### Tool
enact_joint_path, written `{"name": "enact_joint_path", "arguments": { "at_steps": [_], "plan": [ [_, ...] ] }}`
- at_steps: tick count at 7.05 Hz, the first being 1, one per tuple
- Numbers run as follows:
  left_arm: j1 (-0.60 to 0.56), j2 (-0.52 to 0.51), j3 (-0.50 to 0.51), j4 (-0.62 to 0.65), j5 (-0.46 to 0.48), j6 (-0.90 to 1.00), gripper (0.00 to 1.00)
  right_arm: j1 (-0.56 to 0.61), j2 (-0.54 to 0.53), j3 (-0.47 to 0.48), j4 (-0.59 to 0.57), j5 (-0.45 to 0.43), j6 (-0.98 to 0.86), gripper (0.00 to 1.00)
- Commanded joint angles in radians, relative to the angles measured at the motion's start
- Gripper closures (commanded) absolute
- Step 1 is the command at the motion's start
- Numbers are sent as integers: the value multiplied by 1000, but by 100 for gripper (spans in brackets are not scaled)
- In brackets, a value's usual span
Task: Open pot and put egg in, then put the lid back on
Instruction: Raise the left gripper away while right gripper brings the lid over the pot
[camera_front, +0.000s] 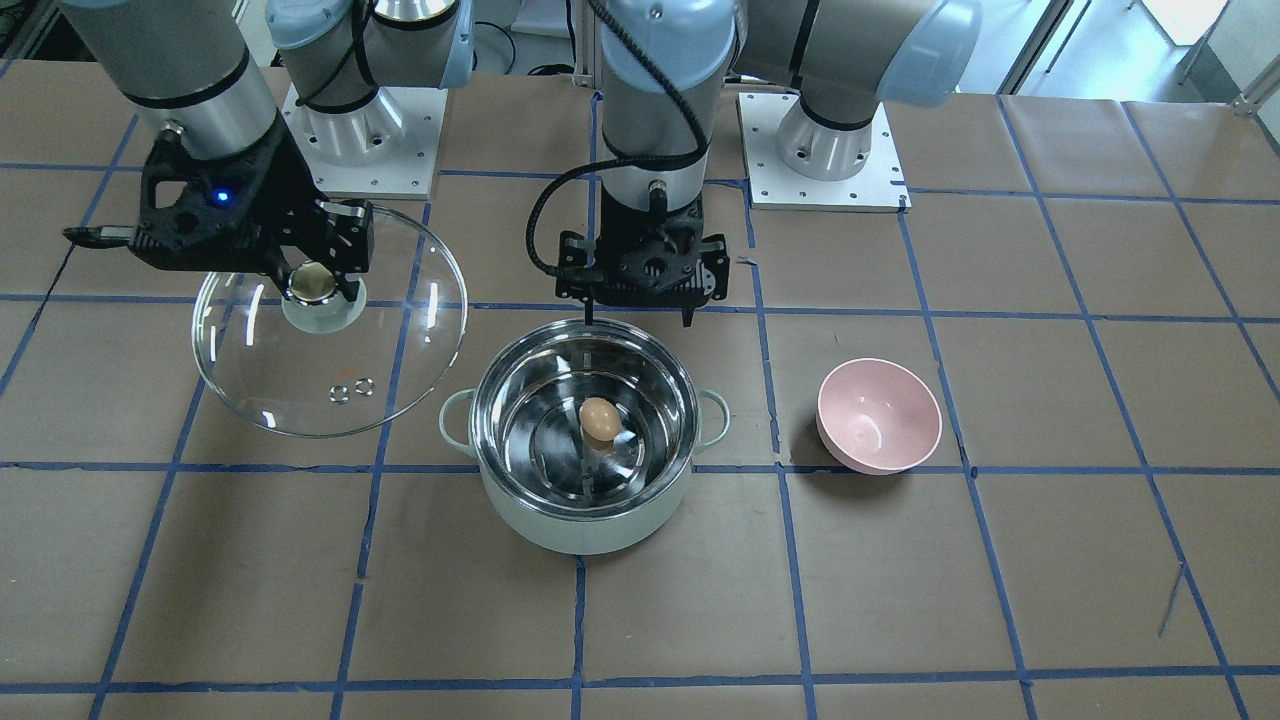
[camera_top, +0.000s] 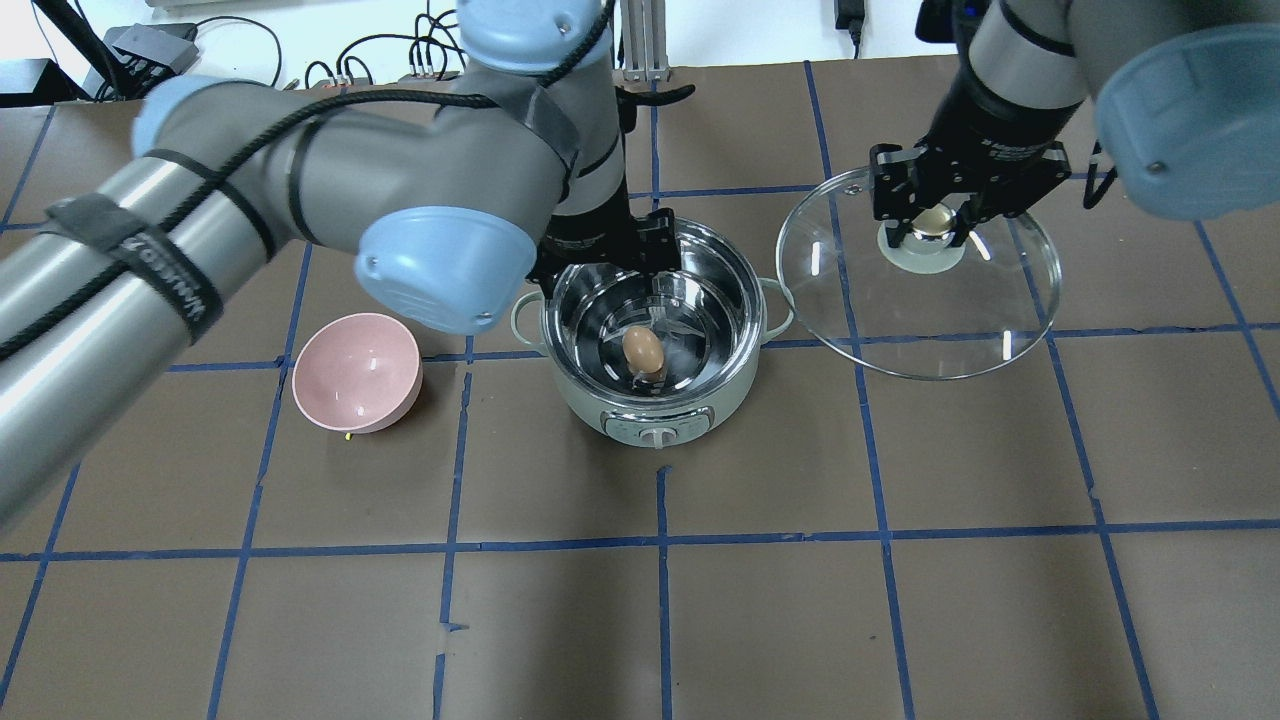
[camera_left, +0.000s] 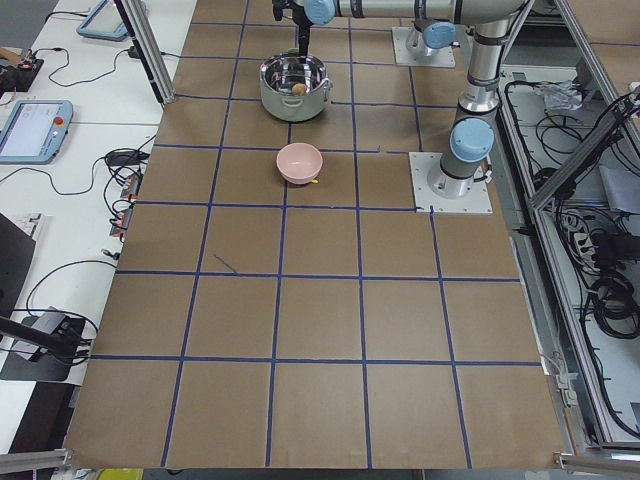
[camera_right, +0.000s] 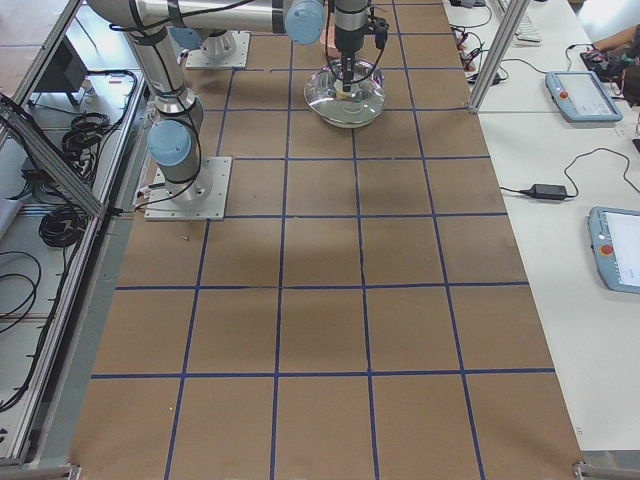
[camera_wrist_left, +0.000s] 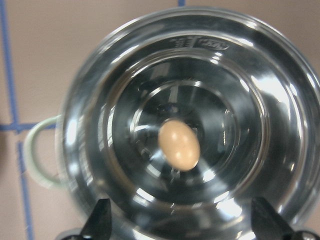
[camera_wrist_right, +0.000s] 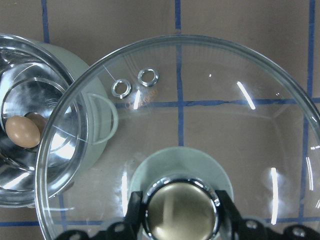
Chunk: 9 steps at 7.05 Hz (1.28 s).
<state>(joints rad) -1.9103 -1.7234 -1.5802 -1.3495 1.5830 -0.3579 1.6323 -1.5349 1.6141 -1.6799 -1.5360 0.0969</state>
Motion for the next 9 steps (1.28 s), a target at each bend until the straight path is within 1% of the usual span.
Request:
{"name": "enact_joint_path", "arguments": {
  "at_steps": [1, 2, 3, 4, 5, 6, 7, 9],
  "plan": [
    [91, 109, 25, -179, 2, 95, 0, 235, 80, -6, -129, -1, 273, 70],
    [123, 125, 20, -194, 20, 141, 0, 300, 128, -8, -224, -1, 347, 70],
    [137, 149, 11, -188, 46, 204, 0, 329, 160, -8, -281, 0, 377, 70],
    [152, 165, 0, -178, 41, 229, 0, 331, 189, -8, -312, 1, 380, 70],
    [189, 166, 8, -145, 40, 238, 0, 331, 237, -14, -377, 1, 397, 70],
    [253, 163, 11, -134, 28, 307, 0, 336, 261, -41, -400, 4, 415, 70],
    [275, 163, 2, -134, 28, 379, 0, 342, 266, -51, -400, 14, 415, 70],
    [267, 166, -1, -135, 0, 369, 0, 342, 285, -42, -399, 16, 409, 70]
  ]
}}
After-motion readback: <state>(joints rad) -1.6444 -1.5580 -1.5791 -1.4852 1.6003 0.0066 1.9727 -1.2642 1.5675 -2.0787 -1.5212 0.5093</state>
